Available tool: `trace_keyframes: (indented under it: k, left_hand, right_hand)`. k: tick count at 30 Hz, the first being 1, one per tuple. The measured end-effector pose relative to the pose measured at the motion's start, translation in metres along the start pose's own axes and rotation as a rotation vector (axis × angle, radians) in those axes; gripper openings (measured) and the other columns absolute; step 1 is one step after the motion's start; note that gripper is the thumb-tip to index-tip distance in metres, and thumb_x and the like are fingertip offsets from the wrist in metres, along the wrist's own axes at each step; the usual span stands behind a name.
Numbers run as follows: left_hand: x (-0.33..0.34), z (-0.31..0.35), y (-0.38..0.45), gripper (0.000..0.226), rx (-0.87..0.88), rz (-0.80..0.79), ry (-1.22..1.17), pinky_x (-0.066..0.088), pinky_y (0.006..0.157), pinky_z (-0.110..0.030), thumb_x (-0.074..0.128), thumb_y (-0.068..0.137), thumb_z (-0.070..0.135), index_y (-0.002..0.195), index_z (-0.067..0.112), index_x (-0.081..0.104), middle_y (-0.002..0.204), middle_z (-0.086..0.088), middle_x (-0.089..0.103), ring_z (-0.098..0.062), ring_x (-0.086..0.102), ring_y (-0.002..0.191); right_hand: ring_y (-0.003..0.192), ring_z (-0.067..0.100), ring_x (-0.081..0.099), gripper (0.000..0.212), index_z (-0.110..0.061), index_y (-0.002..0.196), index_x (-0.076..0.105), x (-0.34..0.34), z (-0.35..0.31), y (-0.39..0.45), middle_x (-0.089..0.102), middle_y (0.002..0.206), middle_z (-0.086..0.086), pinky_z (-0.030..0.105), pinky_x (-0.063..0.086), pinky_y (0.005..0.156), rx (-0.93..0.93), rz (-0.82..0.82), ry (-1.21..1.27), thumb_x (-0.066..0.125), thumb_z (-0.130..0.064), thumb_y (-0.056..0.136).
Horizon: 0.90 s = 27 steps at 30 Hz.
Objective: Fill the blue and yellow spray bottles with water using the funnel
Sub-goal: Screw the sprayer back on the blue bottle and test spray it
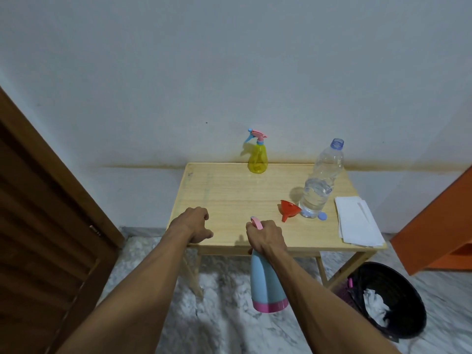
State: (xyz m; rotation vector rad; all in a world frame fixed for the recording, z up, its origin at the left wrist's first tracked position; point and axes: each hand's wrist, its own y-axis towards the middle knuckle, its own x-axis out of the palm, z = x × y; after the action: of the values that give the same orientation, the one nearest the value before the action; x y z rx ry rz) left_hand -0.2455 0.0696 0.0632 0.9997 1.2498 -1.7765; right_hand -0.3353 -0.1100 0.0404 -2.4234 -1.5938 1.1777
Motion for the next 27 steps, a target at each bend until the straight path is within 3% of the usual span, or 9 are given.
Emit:
trace_keyframes:
  k: [5,10,18,27]
  left_hand:
    - [0.0,-0.014,-0.005,0.06,-0.029,0.007,-0.002,0.05,0.093,-0.039,0.073,0.082,0.042,0.134,0.025,0.049,0.136,-0.001,0.053,-0.023,0.057,0.115]
    - [0.0,-0.022,-0.006,0.06,-0.041,0.006,-0.015,0.051,0.094,-0.04,0.073,0.082,0.042,0.135,0.024,0.049,0.136,-0.002,0.053,-0.022,0.057,0.115]
    - [0.003,-0.022,-0.003,0.06,-0.031,-0.004,-0.012,0.05,0.093,-0.039,0.072,0.082,0.041,0.135,0.025,0.049,0.135,-0.002,0.052,-0.023,0.057,0.114]
    - [0.005,-0.015,0.006,0.061,-0.011,-0.009,-0.017,0.048,0.085,-0.035,0.074,0.082,0.042,0.135,0.025,0.049,0.137,-0.002,0.052,-0.023,0.058,0.114]
  right_hand:
    - [0.069,0.03,0.074,0.04,-0.012,0.083,0.066,0.013,-0.007,-0.002,0.071,0.082,0.006,0.045,0.061,0.079,-0.029,-0.038,-0.001,0.047,-0.047,0.08]
    - [0.077,0.033,0.073,0.043,-0.011,0.09,0.06,0.021,-0.01,-0.006,0.066,0.093,0.008,0.046,0.06,0.082,-0.028,-0.04,-0.008,0.045,-0.05,0.078]
    - [0.071,0.03,0.073,0.04,-0.011,0.078,0.064,0.023,-0.011,-0.007,0.07,0.081,0.007,0.043,0.06,0.074,-0.053,-0.052,-0.006,0.048,-0.047,0.08]
    - [0.084,0.031,0.07,0.033,-0.012,0.09,0.057,-0.003,-0.006,-0.001,0.063,0.091,0.006,0.043,0.058,0.084,0.017,0.032,-0.016,0.05,-0.044,0.085]
